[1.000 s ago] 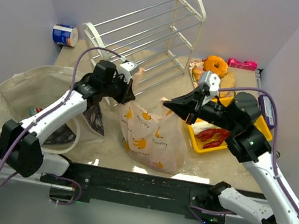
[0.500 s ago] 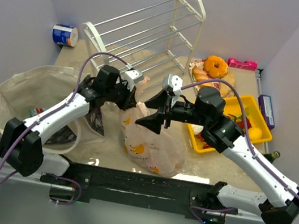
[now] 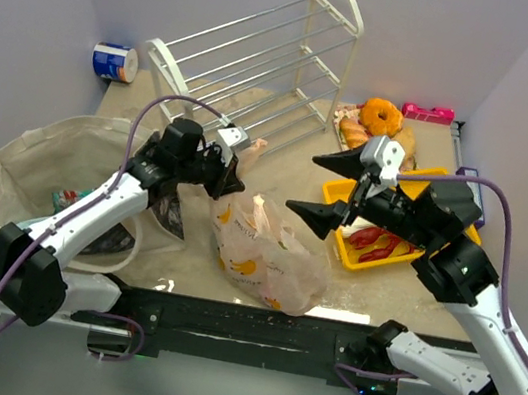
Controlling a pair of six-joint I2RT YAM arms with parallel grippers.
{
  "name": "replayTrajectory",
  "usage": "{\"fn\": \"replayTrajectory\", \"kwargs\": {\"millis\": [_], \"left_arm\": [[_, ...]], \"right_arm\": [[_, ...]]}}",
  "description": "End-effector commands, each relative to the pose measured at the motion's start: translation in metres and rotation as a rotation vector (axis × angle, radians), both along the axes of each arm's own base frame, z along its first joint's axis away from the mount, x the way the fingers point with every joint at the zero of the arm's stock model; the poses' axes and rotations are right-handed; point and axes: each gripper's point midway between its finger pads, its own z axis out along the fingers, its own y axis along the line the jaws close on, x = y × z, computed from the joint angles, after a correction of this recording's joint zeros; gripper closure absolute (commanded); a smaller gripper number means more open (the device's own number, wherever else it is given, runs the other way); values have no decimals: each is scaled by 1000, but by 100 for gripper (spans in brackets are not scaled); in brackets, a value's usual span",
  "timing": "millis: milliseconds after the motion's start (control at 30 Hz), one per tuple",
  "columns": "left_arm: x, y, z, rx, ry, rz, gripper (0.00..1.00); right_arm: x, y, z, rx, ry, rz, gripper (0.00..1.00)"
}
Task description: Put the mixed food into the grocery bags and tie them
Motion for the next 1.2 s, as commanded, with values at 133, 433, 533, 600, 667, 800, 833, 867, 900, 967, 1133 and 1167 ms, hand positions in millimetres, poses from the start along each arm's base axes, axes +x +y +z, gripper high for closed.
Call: {"fn": "replayTrajectory", "kwargs": {"millis": [133,433,533,600,667,800,833,867,900,967,1133,1167], "left_arm": [[-3,-6,18,-36,-78,-52,100],[-2,-7,12,-30,-63,-55,100],[-2,-7,9,-25,-56,-56,100],[-2,-6,9,-25,-56,-55,100],[-1,-7,8,-24,-52,-56,100],[-1,-8,8,-25,-48,-58,100],[-1,-8,7,-24,-47,-58,100],[-1,-8,7,-24,-46,-58,100],[-1,-8,6,-23,-42,-57,100],[-1,-8,5,-22,-40,-59,100],[-1,-9,4,-24,-37,-63,100],[-1,-9,4,-22,-37,-64,100]], "right_arm": [[-19,-2,-40,-45,89,69,1],[-40,-3,-70,-92,100,170,1],[-48,-4,-69,-69,90,193,1],[-55,-8,-64,-42,86,201,1],[-59,-10,-63,-35,79,209,1],[-63,-14,-71,-41,129,201,1],[-60,-12,-77,-54,145,197,1],[-59,-11,-81,-62,152,194,1],[-57,-10,-85,-75,157,194,1],[-51,-6,-94,-96,177,184,1],[-37,-2,-100,-114,139,154,1],[-35,-1,-101,-116,137,154,1]]}}
